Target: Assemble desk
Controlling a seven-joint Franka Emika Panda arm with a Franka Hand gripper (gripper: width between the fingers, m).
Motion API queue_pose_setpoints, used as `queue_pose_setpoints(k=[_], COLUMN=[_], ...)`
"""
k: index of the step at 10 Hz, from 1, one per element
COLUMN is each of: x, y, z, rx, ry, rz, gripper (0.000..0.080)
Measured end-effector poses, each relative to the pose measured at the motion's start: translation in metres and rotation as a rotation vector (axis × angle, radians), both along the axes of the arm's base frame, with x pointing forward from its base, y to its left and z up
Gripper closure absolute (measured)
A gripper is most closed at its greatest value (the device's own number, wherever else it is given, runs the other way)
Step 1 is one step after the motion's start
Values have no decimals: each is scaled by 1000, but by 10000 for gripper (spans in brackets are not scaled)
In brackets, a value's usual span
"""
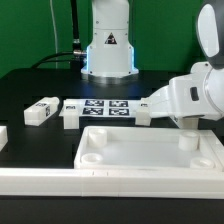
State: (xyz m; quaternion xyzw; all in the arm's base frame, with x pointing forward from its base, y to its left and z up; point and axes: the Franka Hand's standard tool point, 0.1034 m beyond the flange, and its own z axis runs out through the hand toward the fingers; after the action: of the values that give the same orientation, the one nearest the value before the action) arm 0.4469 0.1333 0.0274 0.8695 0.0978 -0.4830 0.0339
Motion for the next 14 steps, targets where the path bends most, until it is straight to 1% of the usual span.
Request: queue_pose_setpoints(k=[3,5,6,7,8,9,10,12,14], x=[-3,-3,-3,-2,-2,-3,-3,-2,3], y=[1,1,1,1,1,1,1,1,0], z=[-16,-18,-18,-18,-18,-18,-18,-17,-8], rx=[5,4,4,5,5,5,5,13,28], ry=[-8,-7,-7,-8,-9,-9,-9,-9,-19], rz=[-3,-4,-4,-4,-4,-4,-4,1,6], gripper=[150,150,198,198,378,378,511,511,511])
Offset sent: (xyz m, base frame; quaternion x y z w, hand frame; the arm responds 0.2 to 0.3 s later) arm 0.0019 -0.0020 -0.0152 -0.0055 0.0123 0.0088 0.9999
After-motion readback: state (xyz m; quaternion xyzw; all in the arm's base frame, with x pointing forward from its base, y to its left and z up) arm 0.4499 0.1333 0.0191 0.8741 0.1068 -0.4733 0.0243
